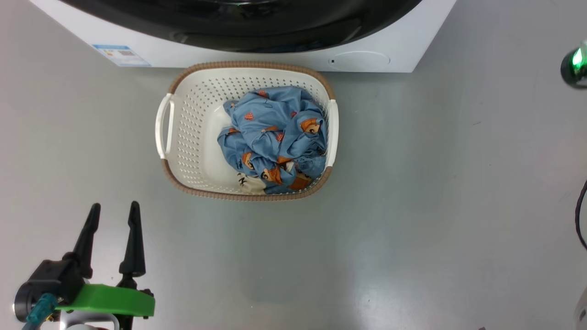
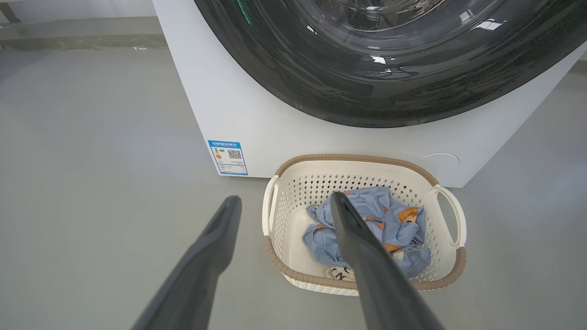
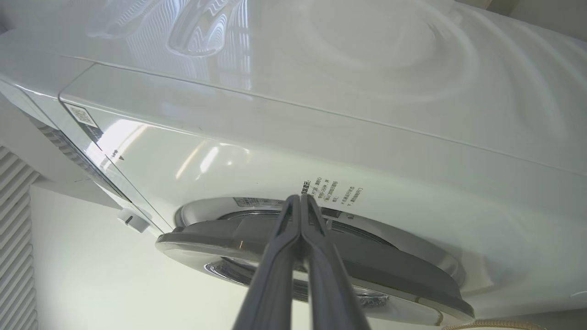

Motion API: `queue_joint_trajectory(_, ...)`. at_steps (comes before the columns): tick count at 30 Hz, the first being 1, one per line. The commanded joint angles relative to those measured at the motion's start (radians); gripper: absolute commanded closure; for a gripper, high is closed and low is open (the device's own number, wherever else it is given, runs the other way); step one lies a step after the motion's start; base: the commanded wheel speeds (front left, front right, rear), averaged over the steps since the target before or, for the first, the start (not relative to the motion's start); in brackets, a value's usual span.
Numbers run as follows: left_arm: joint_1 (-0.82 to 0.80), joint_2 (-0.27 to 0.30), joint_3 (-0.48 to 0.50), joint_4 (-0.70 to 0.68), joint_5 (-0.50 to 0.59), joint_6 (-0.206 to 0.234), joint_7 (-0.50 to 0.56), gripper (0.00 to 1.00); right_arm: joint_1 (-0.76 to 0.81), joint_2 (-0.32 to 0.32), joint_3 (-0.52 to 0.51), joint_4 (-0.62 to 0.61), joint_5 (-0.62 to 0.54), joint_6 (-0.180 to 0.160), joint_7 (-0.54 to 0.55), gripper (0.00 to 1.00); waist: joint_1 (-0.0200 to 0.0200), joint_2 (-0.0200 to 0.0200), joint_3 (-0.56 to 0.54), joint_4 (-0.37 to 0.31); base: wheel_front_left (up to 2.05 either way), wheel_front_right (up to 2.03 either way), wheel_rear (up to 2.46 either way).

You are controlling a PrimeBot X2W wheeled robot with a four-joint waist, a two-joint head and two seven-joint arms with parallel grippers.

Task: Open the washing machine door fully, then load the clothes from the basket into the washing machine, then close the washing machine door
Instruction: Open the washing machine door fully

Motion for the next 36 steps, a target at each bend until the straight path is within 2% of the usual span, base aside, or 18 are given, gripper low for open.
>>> queue_joint_trajectory(1, -0.018, 0.018, 0.031, -0.024, -0.009, -0.003, -0.012, 0.00, -0.026, -0.005, 0.024, -0.026, -0.016, -0.001, 0.009, 1.00, 0.0000, -0.0001, 0.008, 0.007, 0.00, 0.00, 0.00)
queue_joint_trajectory(12, -0.015, 0.014, 0.003, -0.003, -0.019, -0.003, -0.012, 0.00, -0.149, 0.002, 0.096, -0.004, -0.042, -0.001, 0.052, 1.00, 0.0000, -0.0001, 0.051, 0.055, 0.00, 0.00, 0.00)
queue_joint_trajectory(36, -0.020, -0.009, -0.006, -0.006, -0.028, -0.003, -0.012, 0.00, -0.282, -0.032, 0.140, -0.009, -0.052, -0.001, 0.094, 1.00, 0.0000, -0.0001, 0.140, 0.135, 0.00, 0.00, 0.00)
